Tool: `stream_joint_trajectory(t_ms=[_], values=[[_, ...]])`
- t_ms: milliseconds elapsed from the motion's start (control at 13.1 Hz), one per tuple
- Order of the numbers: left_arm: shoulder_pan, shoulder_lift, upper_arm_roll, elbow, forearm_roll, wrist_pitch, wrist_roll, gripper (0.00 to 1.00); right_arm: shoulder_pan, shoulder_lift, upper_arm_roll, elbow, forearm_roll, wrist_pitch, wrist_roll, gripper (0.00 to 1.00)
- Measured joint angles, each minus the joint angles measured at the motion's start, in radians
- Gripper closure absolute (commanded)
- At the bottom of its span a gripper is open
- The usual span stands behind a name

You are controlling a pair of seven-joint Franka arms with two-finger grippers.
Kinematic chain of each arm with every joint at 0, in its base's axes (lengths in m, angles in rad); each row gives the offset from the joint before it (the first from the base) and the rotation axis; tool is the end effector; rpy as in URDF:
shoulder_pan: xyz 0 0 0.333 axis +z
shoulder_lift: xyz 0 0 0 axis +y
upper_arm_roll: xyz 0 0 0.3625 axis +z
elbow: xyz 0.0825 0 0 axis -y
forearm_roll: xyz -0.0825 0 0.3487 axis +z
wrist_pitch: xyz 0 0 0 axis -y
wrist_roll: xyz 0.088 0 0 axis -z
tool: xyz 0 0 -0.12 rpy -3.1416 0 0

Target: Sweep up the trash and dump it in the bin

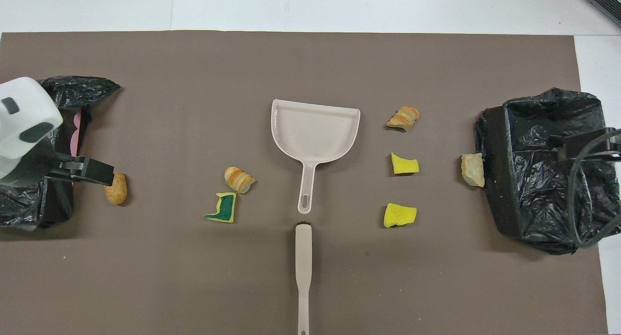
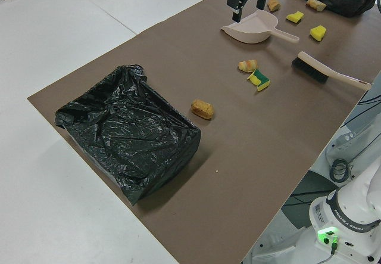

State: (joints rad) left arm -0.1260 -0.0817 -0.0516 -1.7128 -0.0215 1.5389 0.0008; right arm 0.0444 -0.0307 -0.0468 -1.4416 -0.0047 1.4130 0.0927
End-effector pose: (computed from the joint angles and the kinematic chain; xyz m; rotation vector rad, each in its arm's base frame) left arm 0.4740 -0.0890 0.6347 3.1167 -0.2777 -0.1463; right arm 0.4907 -0.0023 0.7150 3.1349 -0.1503 0.0035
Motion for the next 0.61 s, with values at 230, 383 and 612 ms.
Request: stream_joint_trajectory(t_ms=[230, 383, 612], values=[[-0.087, 0.000, -0.004, -0.053, -0.010, 0.034, -0.087, 0.00, 0.003, 0.003, 0.007, 0.000, 0.001, 0.004, 0.000, 0.00], [-0.140, -0.004, -0.006, -0.100, -0.029, 0.085, -0.126, 0.00, 0.004, 0.012, 0.017, -0.001, 0.001, 0.010, 0.000, 0.05], [-0.214, -0.027, -0.006, -0.194, -0.065, 0.156, -0.155, 0.00, 0.004, 0.047, 0.051, -0.001, 0.001, 0.056, 0.020, 0.05]])
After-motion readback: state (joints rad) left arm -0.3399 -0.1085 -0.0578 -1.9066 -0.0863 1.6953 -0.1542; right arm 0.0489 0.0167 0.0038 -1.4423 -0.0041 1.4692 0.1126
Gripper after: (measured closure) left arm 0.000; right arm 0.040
